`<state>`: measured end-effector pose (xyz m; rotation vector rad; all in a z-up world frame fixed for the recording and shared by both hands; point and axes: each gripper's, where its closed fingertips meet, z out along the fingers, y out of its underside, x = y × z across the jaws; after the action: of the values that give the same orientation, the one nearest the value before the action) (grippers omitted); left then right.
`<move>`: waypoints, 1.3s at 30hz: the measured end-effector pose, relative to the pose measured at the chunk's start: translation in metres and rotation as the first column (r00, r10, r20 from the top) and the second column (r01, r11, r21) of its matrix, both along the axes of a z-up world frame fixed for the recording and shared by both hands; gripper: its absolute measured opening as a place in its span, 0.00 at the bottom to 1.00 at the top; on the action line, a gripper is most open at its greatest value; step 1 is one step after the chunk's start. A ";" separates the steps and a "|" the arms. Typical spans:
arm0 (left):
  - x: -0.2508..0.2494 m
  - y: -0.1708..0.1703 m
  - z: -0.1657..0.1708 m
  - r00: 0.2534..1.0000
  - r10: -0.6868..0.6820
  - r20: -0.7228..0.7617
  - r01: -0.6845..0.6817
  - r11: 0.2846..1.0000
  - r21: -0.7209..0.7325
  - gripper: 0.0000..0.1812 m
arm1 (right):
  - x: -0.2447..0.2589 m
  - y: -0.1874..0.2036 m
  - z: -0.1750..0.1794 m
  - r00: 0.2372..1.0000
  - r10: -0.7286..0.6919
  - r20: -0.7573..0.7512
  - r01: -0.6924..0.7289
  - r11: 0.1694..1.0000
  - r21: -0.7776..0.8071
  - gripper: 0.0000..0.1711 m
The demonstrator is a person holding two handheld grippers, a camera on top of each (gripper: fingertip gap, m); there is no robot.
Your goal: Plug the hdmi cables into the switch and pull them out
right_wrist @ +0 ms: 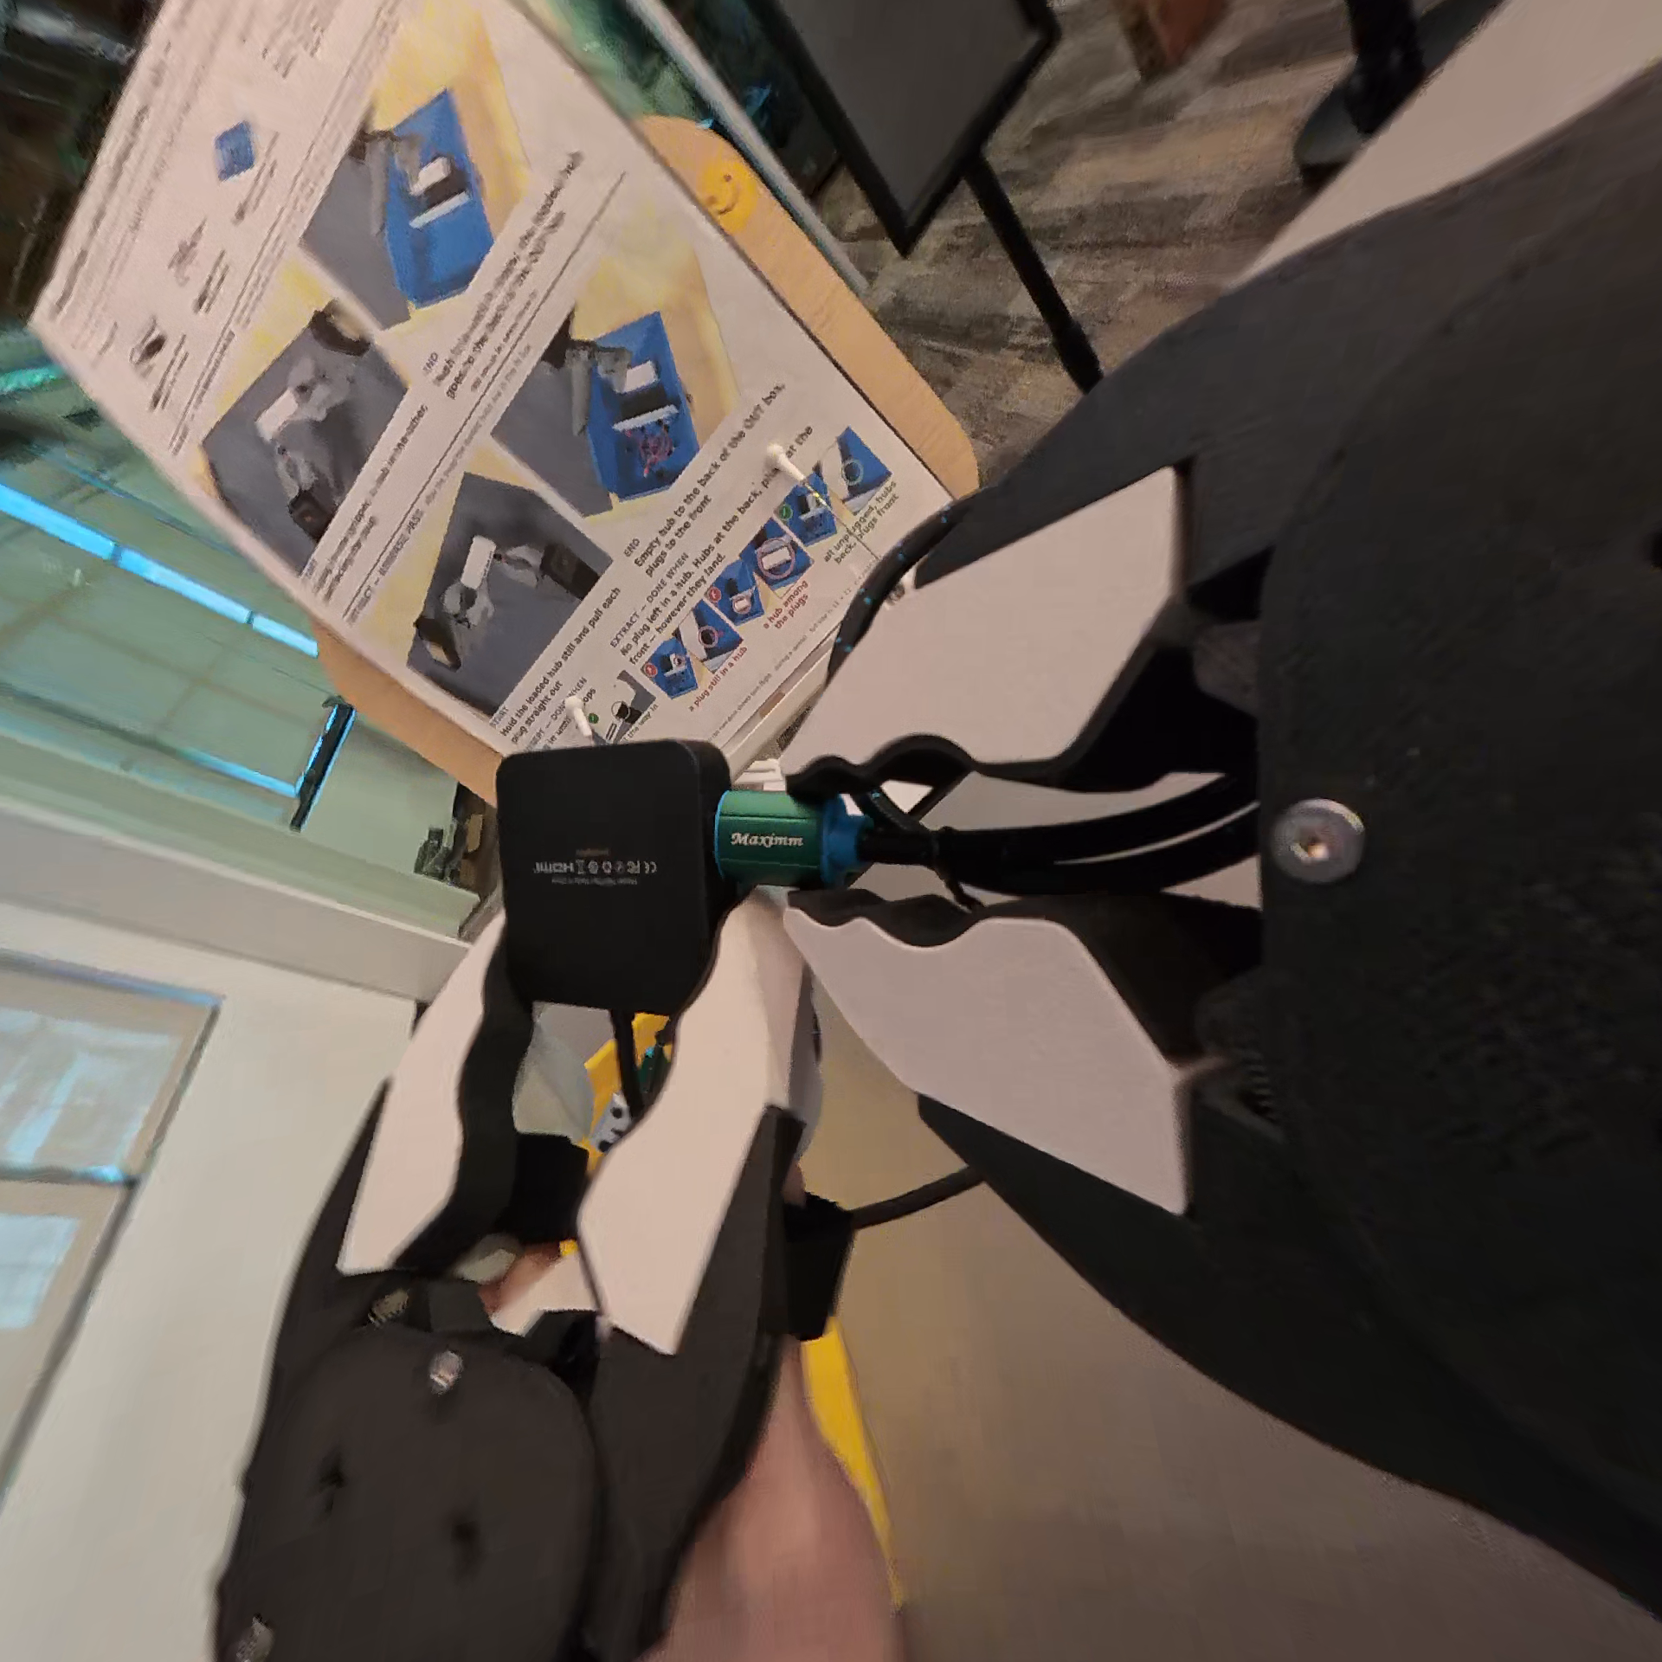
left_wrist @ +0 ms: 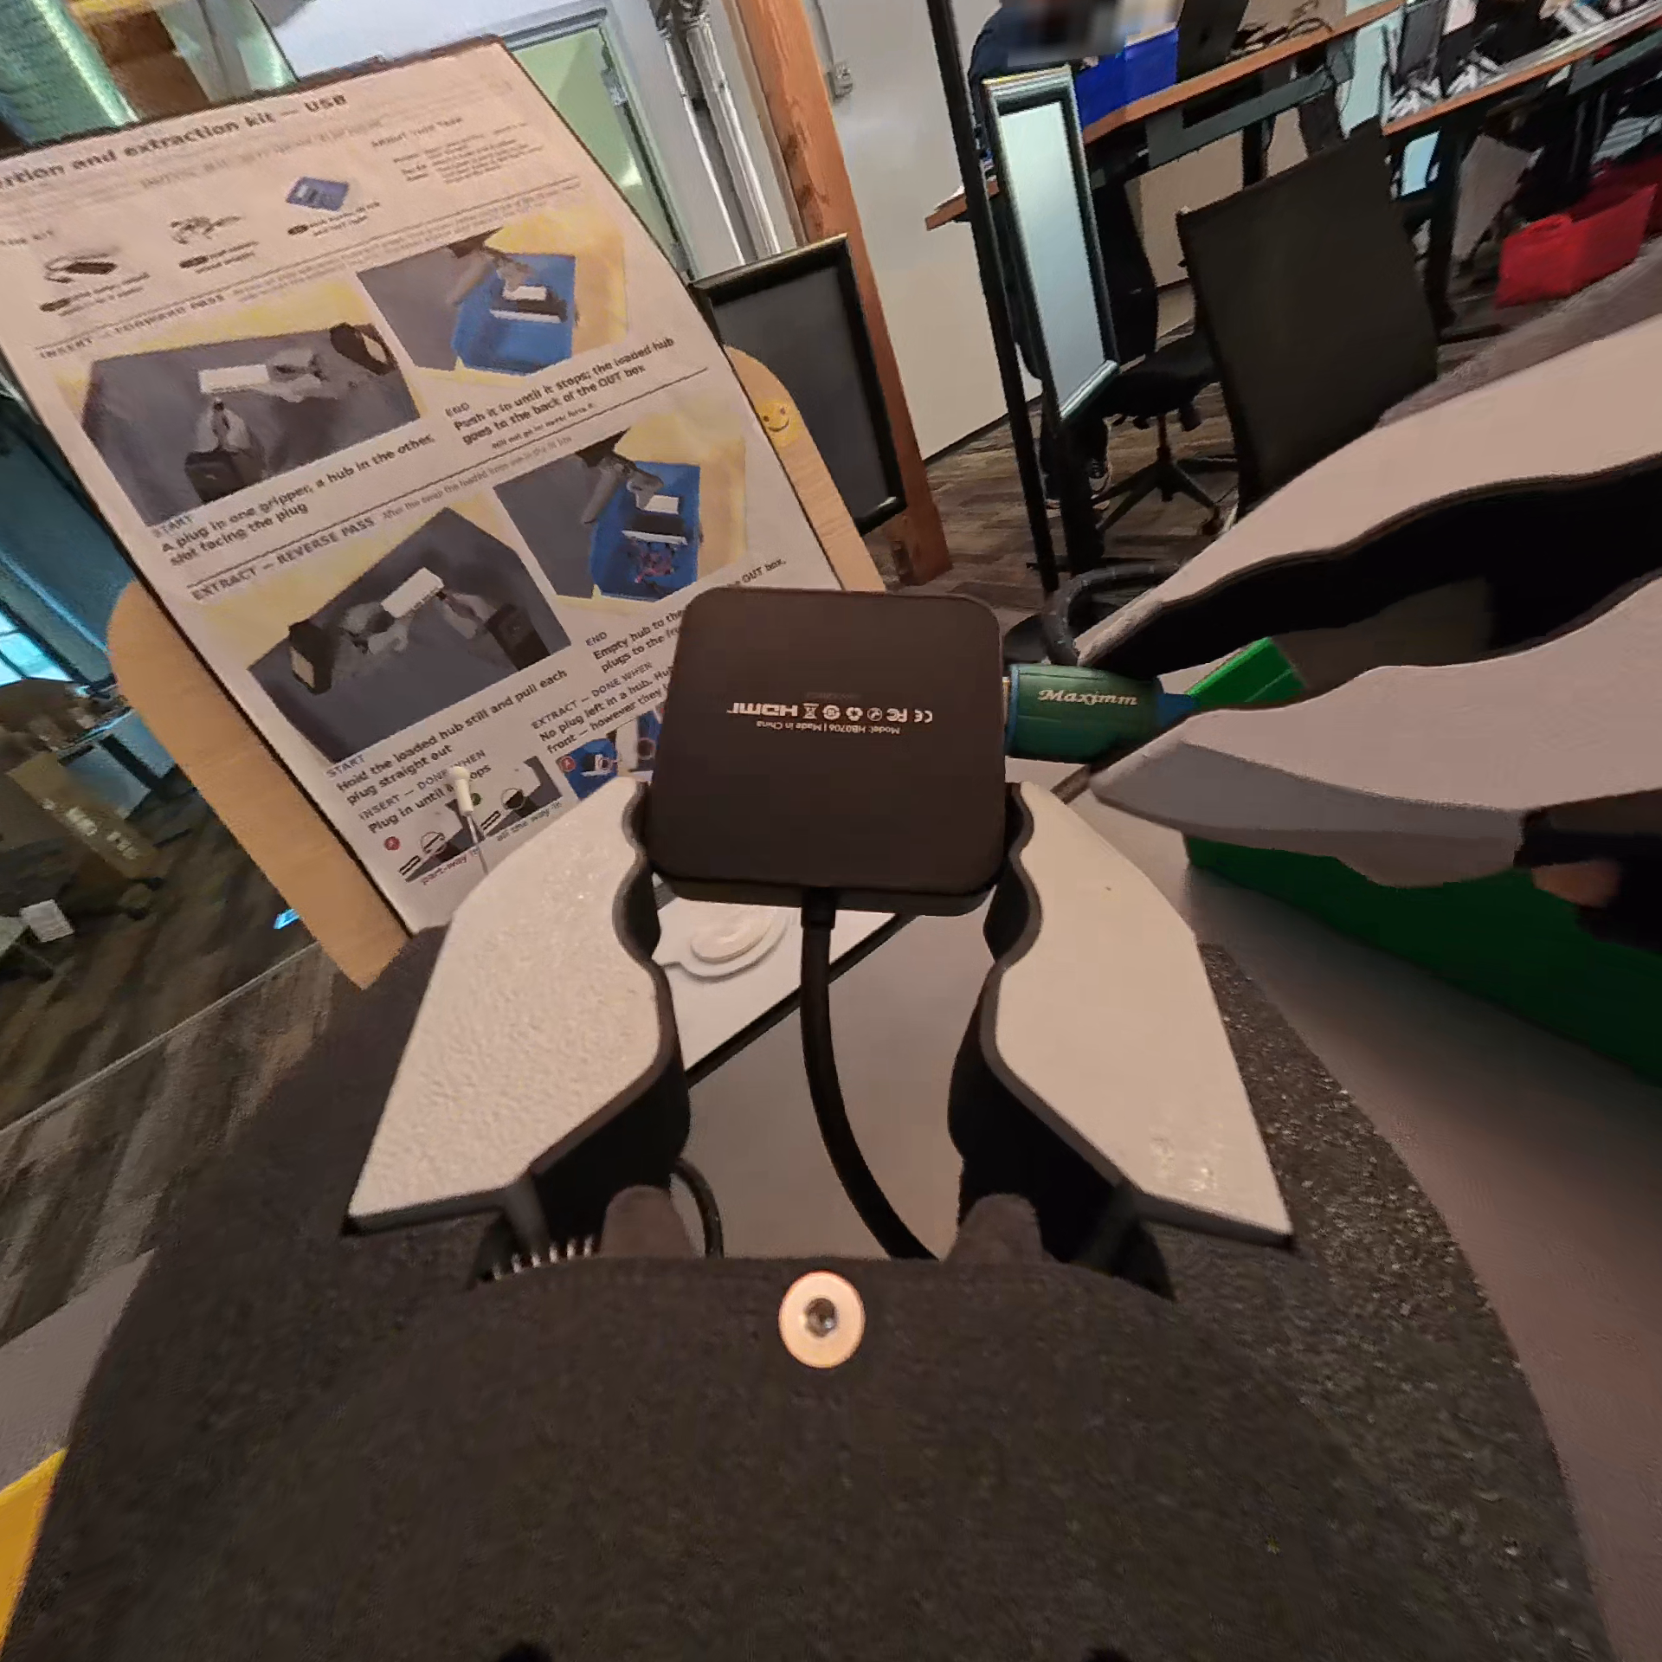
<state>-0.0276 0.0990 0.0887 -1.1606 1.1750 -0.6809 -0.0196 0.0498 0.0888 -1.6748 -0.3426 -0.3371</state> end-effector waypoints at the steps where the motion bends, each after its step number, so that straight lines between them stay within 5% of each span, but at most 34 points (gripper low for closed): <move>1: -0.006 0.014 0.003 0.997 0.071 0.013 -0.071 0.997 0.001 0.40 | 0.002 -0.004 -0.001 1.000 0.026 -0.005 -0.027 0.999 -0.032 0.12; 3: -0.026 0.040 0.017 0.991 0.117 0.064 -0.114 0.992 -0.046 0.40 | 0.006 -0.017 0.010 0.985 0.122 -0.123 -0.127 0.991 -0.033 0.12; 5: -0.040 0.038 0.035 0.990 0.003 0.144 0.019 0.987 -0.157 0.40 | 0.024 -0.032 0.027 0.971 0.125 -0.205 -0.126 0.992 0.007 0.11; 8: -0.056 0.042 0.046 0.988 0.009 0.153 0.013 0.990 -0.143 0.40 | 0.059 -0.068 0.034 0.991 0.009 -0.132 -0.023 0.993 -0.112 0.12; 12: -0.062 0.031 0.056 0.984 -0.041 0.173 0.064 0.989 -0.133 0.40 | 0.088 -0.148 -0.009 0.996 0.017 -0.088 -0.053 0.904 -0.425 0.12; 15: -0.062 0.027 0.058 0.984 -0.058 0.171 0.080 0.989 -0.121 0.40 | 0.120 -0.186 -0.055 0.990 -0.112 -0.090 0.032 0.778 -0.627 0.12; 21: -0.064 0.027 0.060 0.984 -0.057 0.170 0.077 0.990 -0.117 0.40 | 0.141 -0.213 -0.129 0.951 -0.226 -0.209 -0.065 0.515 -0.855 0.12; 26: -0.062 0.027 0.056 0.986 -0.061 0.154 0.080 0.990 -0.119 0.40 | 0.129 -0.197 -0.155 0.952 -0.124 -0.281 -0.204 0.429 -0.880 0.11; 32: -0.057 0.026 0.052 0.988 -0.065 0.142 0.082 0.989 -0.121 0.40 | 0.126 -0.177 -0.163 0.927 -0.075 -0.367 -0.297 0.449 -0.842 0.09; 39: -0.054 0.020 0.050 0.985 -0.110 0.134 0.128 0.982 -0.135 0.40 | 0.119 -0.178 -0.141 0.884 -0.009 -0.467 -0.392 0.529 -0.753 0.18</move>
<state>-0.0815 0.1190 0.1382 -1.1555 1.1092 -0.9299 0.0997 -0.1279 -0.0523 -2.5685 -0.3911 0.4762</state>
